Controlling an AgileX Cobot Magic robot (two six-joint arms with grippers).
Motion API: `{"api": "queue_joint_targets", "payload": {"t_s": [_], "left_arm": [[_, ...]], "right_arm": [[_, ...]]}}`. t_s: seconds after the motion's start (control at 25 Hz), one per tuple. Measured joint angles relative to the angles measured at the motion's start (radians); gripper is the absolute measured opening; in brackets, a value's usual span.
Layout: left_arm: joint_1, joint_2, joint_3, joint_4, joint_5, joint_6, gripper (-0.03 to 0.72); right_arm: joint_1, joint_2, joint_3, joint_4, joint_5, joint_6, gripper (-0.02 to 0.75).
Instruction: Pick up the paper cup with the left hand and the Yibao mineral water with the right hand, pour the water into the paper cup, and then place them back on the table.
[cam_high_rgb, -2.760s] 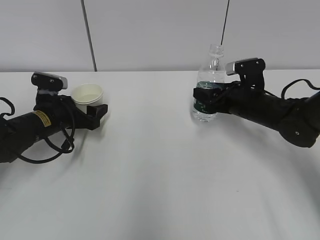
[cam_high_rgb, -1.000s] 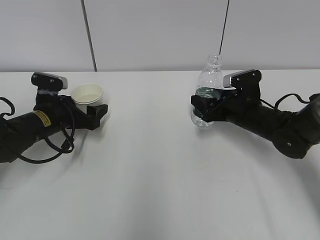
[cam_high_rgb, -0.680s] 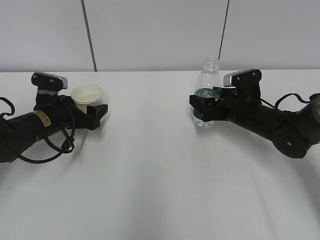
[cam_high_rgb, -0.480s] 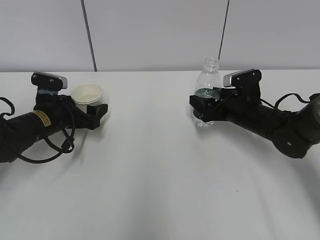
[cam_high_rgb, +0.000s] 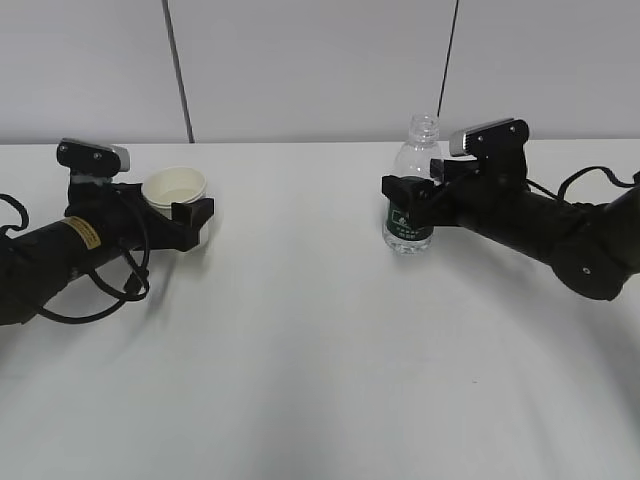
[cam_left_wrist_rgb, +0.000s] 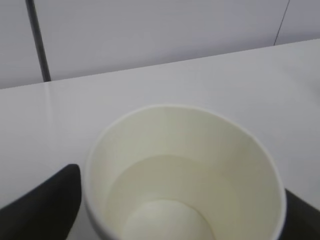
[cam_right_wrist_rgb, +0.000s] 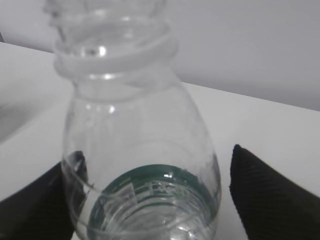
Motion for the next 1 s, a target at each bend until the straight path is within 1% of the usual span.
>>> {"api": "queue_joint_targets", "payload": {"t_s": [0.44,1.0], "left_arm": [[0.000,-0.017,0.000,-0.004,0.001,0.000,0.591],[0.000,-0.035,0.000,-0.004,0.003,0.000,0.591]], "right_arm": [[0.000,-0.055,0.000,-0.026,0.009,0.055,0.660],[0.000,-0.100,0.000,-0.028,0.015,0.066,0.658]]}}
